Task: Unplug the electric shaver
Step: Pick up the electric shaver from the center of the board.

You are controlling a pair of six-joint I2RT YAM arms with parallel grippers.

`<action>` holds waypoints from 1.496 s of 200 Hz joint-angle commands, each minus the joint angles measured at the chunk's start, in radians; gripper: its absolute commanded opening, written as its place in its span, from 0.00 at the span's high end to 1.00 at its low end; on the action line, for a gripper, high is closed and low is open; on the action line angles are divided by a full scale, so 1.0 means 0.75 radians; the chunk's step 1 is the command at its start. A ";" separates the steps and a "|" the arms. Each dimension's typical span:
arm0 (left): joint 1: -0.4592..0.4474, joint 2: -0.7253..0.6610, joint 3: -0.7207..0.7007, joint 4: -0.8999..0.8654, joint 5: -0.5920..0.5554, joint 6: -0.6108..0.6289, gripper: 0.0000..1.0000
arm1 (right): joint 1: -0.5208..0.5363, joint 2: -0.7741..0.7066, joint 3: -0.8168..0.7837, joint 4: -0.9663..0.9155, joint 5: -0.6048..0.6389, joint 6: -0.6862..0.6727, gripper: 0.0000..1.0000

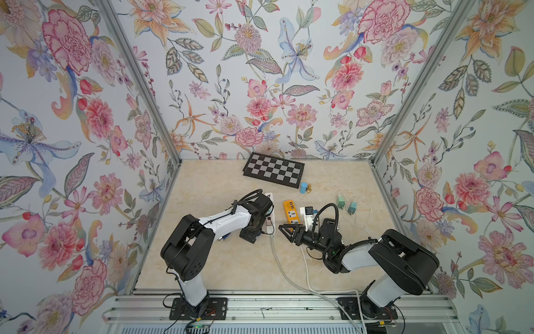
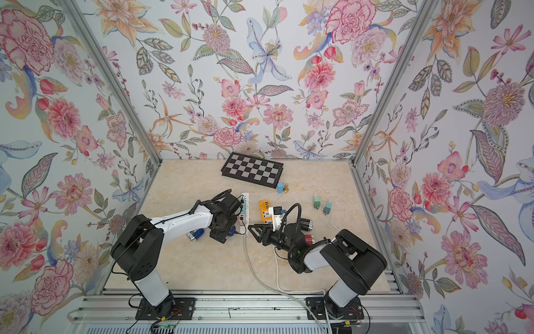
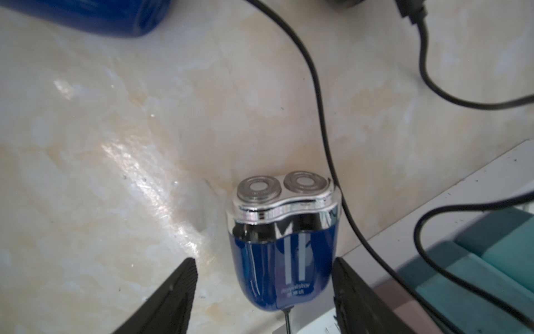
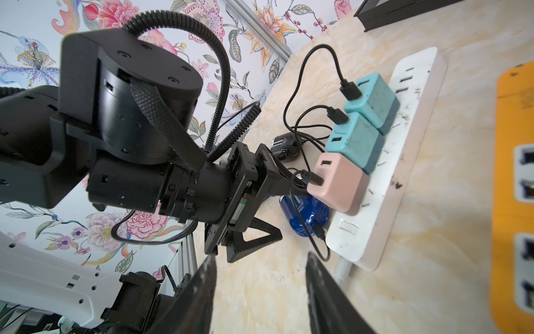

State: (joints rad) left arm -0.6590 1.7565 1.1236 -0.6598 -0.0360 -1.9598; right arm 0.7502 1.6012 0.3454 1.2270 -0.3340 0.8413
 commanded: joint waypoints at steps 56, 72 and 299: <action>0.033 0.075 -0.068 -0.002 -0.036 0.008 0.28 | 0.023 -0.020 0.025 -0.006 -0.001 -0.020 0.49; 0.052 0.080 -0.077 0.006 -0.049 0.029 0.29 | 0.035 -0.022 0.036 -0.032 0.005 -0.033 0.49; 0.030 -0.207 -0.087 -0.019 0.010 0.034 0.63 | 0.384 0.234 -0.009 0.152 0.442 0.400 0.47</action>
State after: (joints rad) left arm -0.6231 1.6444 1.0626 -0.6277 -0.0288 -1.9110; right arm 1.0225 1.7241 0.3176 1.2350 -0.0715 1.0721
